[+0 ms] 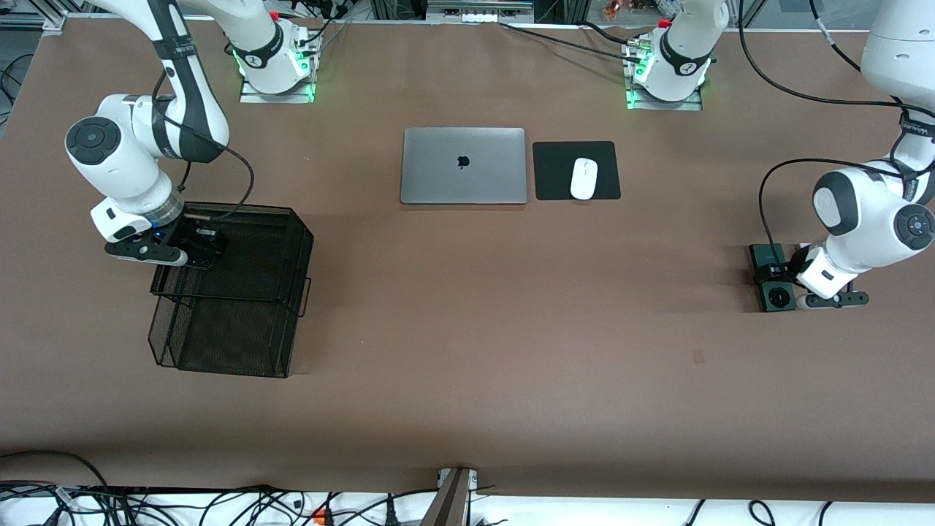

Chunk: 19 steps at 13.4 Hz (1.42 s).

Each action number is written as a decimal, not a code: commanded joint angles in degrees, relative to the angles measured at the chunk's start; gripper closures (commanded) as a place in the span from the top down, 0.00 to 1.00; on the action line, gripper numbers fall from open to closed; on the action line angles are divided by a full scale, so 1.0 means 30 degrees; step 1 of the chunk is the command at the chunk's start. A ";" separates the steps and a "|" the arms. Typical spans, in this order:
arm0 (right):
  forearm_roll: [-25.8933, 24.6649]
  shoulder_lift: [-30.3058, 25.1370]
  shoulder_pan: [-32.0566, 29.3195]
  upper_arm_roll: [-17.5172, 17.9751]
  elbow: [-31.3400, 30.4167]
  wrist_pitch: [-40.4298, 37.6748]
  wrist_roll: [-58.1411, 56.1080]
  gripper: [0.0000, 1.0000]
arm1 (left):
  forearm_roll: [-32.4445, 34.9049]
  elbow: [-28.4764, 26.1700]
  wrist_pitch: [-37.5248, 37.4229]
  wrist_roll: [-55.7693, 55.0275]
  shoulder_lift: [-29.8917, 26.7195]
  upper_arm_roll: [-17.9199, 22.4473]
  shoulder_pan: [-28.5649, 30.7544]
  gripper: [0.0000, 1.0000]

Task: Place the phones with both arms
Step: 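Lower the flip phone into the basket while the left gripper lifts the green phone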

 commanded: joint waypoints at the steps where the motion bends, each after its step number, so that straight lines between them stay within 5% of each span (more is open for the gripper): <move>1: 0.0554 -0.0197 0.0151 -0.0181 -0.0079 0.0362 -0.0121 0.95 | -0.0366 0.1345 -0.1381 -0.1616 0.0164 -0.1167 -0.0407 0.00; 6: 0.1201 -0.0430 0.0180 -0.0152 0.0475 -0.0278 -0.0296 0.99 | -0.0366 0.1991 -0.1560 -0.5332 0.0281 -0.1230 -0.3740 0.00; 12: 0.1259 -0.0403 0.0326 0.0023 0.6678 -1.0025 -0.0121 0.99 | -0.0161 0.2810 -0.2203 -0.8560 0.0369 -0.1200 -0.8750 0.00; 17: 0.3744 0.1557 0.0561 0.0053 1.2480 -1.5742 -0.0062 0.99 | -0.0161 0.8718 -0.5951 -1.3737 0.3057 -0.1200 -1.3555 0.00; 19: 0.3838 0.1766 0.0532 0.0053 1.3017 -1.6190 -0.0091 0.99 | -0.0190 1.0249 -0.5984 -1.5502 0.4173 -0.1200 -1.5022 0.00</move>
